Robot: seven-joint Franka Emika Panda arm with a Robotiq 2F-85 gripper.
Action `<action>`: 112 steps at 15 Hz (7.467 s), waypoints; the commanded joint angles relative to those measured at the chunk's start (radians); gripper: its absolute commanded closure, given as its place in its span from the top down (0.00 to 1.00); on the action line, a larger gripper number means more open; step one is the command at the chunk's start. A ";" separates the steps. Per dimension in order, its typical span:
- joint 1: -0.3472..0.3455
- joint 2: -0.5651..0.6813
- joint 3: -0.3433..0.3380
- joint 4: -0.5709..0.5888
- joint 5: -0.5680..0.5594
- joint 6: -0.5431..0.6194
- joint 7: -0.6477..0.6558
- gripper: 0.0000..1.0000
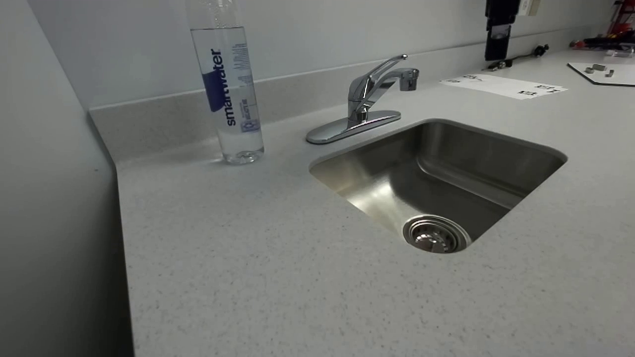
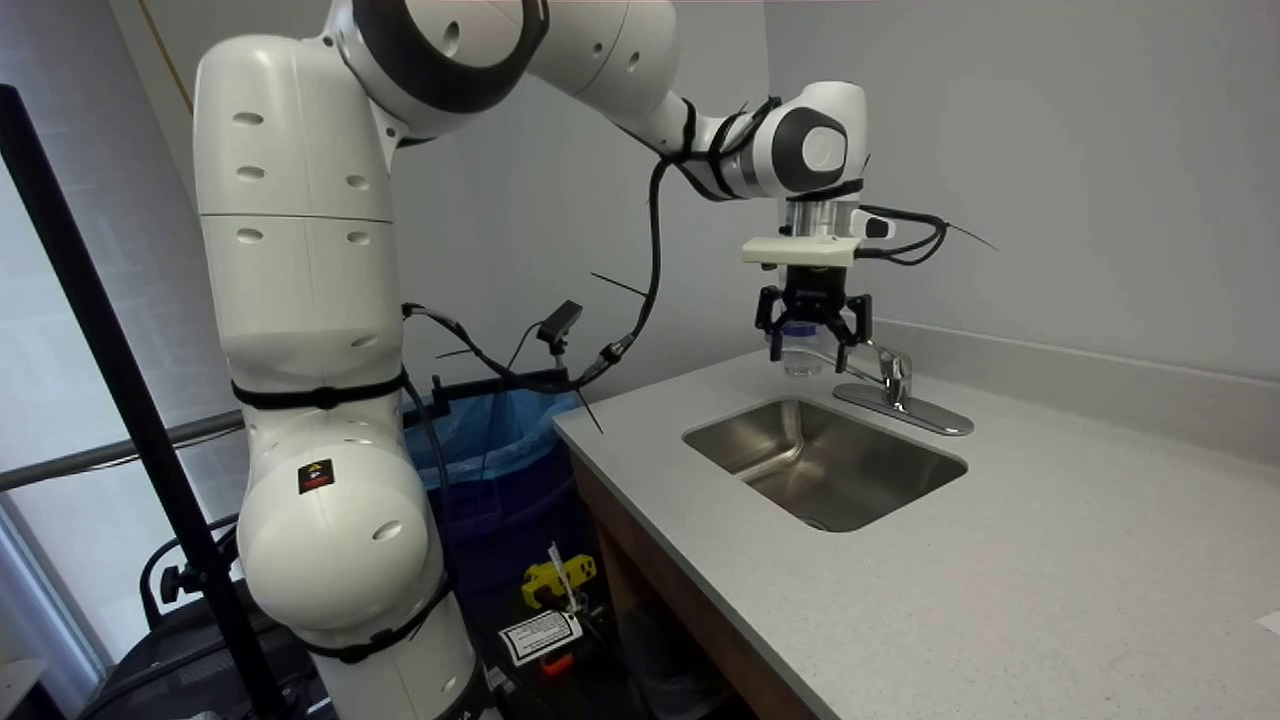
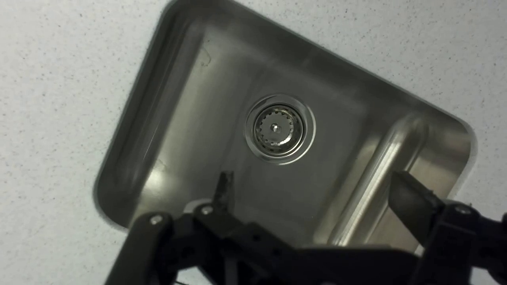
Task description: Slide the spout to the left
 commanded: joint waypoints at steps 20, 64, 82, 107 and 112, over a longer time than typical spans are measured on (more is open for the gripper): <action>0.030 0.247 0.034 0.274 0.000 0.048 0.004 1.00; 0.049 0.382 0.050 0.513 0.069 0.136 0.175 1.00; 0.055 -0.061 0.049 -0.071 0.111 0.584 0.179 1.00; 0.075 -0.337 0.040 -0.476 0.086 0.849 0.353 1.00; 0.075 -0.338 0.040 -0.480 0.086 0.849 0.353 1.00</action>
